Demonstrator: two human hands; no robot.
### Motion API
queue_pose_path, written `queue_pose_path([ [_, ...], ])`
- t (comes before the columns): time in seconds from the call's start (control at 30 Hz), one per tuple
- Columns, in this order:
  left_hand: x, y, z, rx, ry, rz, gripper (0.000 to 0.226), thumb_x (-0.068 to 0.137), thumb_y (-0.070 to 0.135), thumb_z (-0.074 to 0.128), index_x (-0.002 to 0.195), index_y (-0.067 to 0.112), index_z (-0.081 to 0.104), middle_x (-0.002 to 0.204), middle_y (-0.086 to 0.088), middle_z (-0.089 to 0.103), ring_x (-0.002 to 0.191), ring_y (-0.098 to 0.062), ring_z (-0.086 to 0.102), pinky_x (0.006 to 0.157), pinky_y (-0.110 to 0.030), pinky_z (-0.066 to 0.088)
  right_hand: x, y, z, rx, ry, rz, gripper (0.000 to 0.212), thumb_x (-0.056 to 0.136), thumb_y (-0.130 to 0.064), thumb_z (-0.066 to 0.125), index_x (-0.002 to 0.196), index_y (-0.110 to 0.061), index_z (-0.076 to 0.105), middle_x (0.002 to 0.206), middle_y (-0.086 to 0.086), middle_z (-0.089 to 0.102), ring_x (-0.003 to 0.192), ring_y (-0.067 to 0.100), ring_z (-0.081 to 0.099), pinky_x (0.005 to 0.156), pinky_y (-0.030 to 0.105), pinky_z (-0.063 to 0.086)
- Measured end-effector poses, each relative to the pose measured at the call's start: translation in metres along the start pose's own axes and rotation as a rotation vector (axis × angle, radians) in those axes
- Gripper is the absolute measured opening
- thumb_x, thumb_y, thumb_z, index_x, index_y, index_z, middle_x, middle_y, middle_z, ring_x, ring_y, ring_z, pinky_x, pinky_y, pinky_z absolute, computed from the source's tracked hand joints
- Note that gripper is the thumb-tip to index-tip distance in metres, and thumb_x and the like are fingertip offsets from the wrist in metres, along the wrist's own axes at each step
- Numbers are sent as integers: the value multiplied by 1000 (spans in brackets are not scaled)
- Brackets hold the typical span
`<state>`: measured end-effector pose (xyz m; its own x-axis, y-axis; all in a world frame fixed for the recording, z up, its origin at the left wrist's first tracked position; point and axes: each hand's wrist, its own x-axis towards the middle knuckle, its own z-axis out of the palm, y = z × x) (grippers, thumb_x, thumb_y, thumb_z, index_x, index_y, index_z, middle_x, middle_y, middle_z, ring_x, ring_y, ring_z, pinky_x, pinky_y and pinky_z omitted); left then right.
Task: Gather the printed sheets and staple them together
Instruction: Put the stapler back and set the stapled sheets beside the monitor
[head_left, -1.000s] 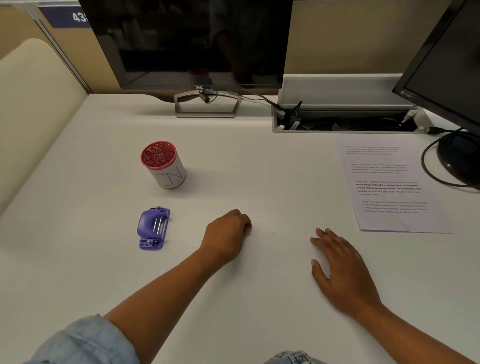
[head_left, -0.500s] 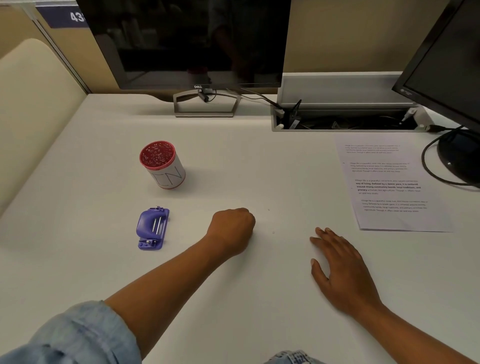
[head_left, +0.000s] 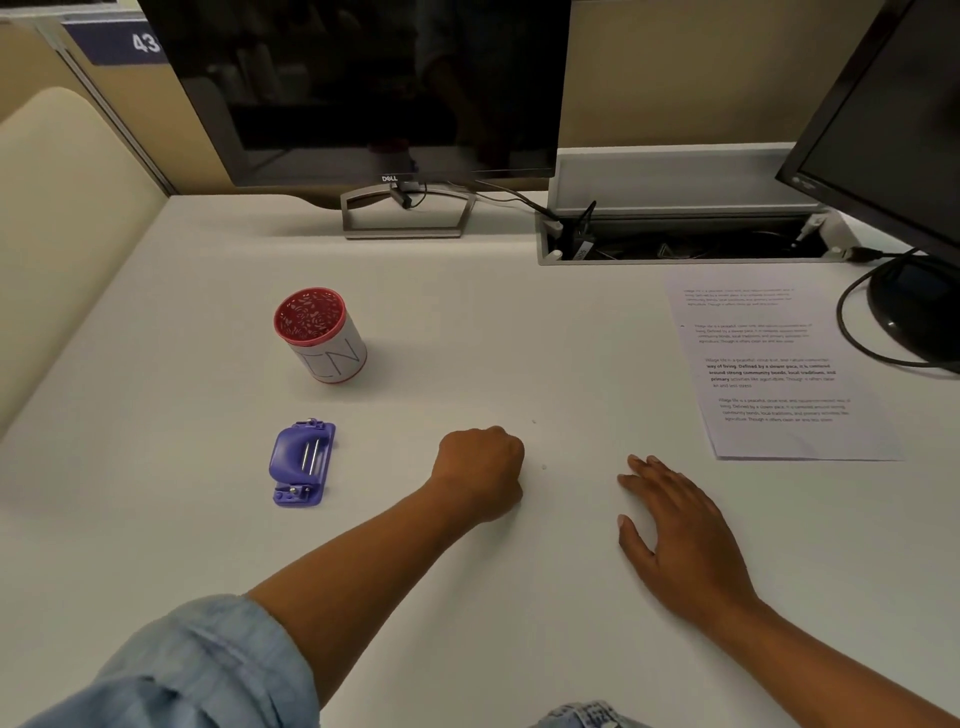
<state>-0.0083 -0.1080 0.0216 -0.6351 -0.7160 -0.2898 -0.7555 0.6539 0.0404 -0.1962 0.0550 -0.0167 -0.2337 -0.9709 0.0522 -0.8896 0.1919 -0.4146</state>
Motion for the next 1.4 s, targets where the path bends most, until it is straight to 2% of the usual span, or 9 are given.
queue_pose_path([
  [0.1,-11,-3,7,-251,38,-111,13,76,23,55,68,14,52,70,1,51,60,-22,52,51,-25,32,14,-20,-6,-11,7,54,28,82,-25,72,110,-18,71,127,0,67,121,24,59,97,37,46],
  [0.2,-29,-1,15,-511,68,-242,12,73,28,56,64,22,51,66,8,57,57,-14,52,48,-23,34,37,-45,-8,71,-35,47,17,86,-25,66,102,-21,72,103,-4,72,97,20,65,81,33,53],
  [0.47,-66,-12,24,-815,140,-448,10,63,33,60,62,23,59,61,9,66,48,-5,56,46,-21,43,77,-72,0,28,-187,48,16,91,-25,59,91,-20,73,90,-3,74,82,19,66,74,31,54],
  [0.67,-83,-31,22,-851,183,-499,9,62,33,64,59,25,59,60,10,66,42,-1,52,45,-16,38,87,-85,1,-166,-259,33,20,92,-22,52,90,-14,70,90,3,71,81,23,65,73,35,55],
  [0.83,-89,-48,15,-858,213,-535,10,63,31,64,60,22,59,63,7,67,46,-6,53,47,-18,39,89,-97,6,-203,-301,97,12,84,-13,51,81,-10,62,81,3,66,73,24,62,65,35,54],
  [0.97,-88,-70,1,-860,269,-562,12,68,27,67,62,21,59,64,5,67,48,-6,54,47,-18,40,85,-94,12,11,-284,153,8,76,-15,55,68,-15,57,69,-2,63,66,18,59,57,31,49],
  [1.13,-66,-124,-35,-800,424,-616,9,70,25,66,64,20,61,63,9,64,53,-11,59,45,-19,38,83,-82,9,337,-205,269,15,71,-12,67,60,-23,63,55,-6,66,52,7,59,55,24,49],
  [1.3,-28,-190,-74,-690,512,-657,18,72,26,64,59,19,55,59,4,57,58,-18,57,51,-24,43,89,-77,5,515,-246,335,23,78,0,67,61,-16,66,55,8,68,43,8,59,46,18,47],
  [1.4,-9,-213,-83,-662,486,-663,12,77,25,68,71,17,62,74,-2,64,71,-22,63,57,-29,52,92,-76,4,612,-284,358,20,84,1,65,66,-7,66,58,14,69,47,16,64,47,25,49],
])
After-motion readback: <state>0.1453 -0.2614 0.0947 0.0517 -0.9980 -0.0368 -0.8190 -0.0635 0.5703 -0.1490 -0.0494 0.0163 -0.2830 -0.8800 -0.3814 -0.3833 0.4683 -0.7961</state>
